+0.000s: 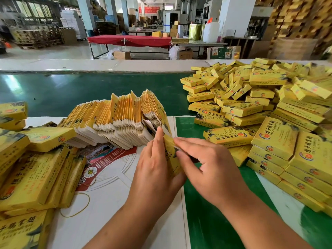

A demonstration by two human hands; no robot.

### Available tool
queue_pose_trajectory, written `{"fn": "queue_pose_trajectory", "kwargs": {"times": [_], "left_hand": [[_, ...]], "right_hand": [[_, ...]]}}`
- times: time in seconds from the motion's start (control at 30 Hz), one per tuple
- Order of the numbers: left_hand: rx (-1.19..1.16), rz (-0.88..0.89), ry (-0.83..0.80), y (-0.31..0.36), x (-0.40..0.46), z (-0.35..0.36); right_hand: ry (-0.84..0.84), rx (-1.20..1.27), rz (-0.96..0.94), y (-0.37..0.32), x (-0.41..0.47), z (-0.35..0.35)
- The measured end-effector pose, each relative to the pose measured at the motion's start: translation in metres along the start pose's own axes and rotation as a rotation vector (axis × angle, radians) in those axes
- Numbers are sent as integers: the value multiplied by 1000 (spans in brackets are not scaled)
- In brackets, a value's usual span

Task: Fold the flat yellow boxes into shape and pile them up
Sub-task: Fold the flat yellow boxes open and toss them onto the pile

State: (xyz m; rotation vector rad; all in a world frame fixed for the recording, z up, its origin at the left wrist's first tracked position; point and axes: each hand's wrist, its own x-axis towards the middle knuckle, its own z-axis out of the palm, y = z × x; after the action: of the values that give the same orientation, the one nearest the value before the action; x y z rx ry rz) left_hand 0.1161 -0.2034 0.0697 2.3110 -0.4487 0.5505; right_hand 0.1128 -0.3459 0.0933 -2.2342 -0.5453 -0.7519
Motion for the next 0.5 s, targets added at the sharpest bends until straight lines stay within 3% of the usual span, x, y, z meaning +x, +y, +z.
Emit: {"fn": "queue_pose_trajectory", "kwargs": {"times": [0.3, 0.5], "left_hand": [[-136, 2, 100, 1, 3, -2], [-185, -46, 82, 1, 2, 3]], "right_hand": [[14, 66, -62, -4, -2, 2], [-7, 157, -41, 1, 0, 5]]}}
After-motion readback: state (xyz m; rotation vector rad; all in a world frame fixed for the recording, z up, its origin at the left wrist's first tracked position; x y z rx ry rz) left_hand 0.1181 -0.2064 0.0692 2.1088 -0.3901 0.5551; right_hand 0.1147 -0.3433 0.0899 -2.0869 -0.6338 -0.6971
